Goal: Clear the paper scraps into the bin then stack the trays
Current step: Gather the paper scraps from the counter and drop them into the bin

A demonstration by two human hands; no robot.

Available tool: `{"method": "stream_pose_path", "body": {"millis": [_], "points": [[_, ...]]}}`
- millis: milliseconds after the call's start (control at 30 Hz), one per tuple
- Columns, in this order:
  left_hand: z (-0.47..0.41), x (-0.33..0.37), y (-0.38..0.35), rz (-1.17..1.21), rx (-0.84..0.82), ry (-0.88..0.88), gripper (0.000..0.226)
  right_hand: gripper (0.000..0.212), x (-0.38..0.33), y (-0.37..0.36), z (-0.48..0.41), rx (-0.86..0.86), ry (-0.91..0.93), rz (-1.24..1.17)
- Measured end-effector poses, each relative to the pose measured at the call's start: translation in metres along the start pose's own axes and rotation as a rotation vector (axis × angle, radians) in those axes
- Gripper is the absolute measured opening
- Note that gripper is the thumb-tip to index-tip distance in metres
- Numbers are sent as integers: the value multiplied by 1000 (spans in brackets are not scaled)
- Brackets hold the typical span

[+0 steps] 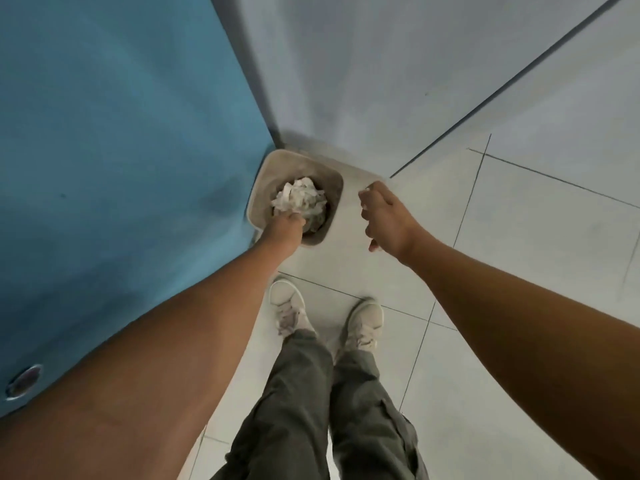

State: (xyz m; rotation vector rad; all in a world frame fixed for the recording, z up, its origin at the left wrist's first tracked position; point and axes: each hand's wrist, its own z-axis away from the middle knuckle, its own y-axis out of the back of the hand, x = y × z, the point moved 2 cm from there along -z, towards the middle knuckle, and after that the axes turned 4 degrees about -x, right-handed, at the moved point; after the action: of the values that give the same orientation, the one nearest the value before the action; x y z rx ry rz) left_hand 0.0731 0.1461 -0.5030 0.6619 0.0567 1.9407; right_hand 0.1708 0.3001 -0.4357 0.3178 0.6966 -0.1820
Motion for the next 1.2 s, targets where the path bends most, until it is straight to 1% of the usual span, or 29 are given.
{"method": "stream_pose_path", "body": {"millis": [33,167,267,367,467,567,633,700,800,933,1033,1100,1200], "points": [[-13,-5,-3,-51,-3,-11,36,19,11,-2,-7,-7,-32,-11],[-55,-17,-9,-206,28,-63,32,27,49,-5,-28,37,-71,47],[-75,-18,-14,-179,37,-78,43,26,69,-8,-40,33,-73,68],[-83,-14,-17,-144,27,-75,48,26,79,-12,-48,43,-73,40],[-83,-14,-13,-210,84,-60,37,26,73,-20,-53,59,-70,-9],[-75,-24,-1,-209,156,-53,32,24,58,-32,-60,65,-55,-85],[-68,-30,5,-230,167,-64,25,23,47,-39,-67,59,-48,-140],[-61,-36,10,-205,186,-76,26,25,35,-47,-74,38,-25,-167],[-56,-46,15,-66,243,-52,36,27,22,-60,-87,27,22,-169],[-55,-56,14,72,278,1,35,28,23,-77,-106,-7,45,-143],[-55,-59,14,83,297,23,36,33,29,-85,-114,-28,23,-131],[-54,-59,15,79,299,23,37,41,32,-84,-116,-31,19,-110],[-46,-52,16,49,295,8,39,50,33,-75,-110,-41,8,6]]}}
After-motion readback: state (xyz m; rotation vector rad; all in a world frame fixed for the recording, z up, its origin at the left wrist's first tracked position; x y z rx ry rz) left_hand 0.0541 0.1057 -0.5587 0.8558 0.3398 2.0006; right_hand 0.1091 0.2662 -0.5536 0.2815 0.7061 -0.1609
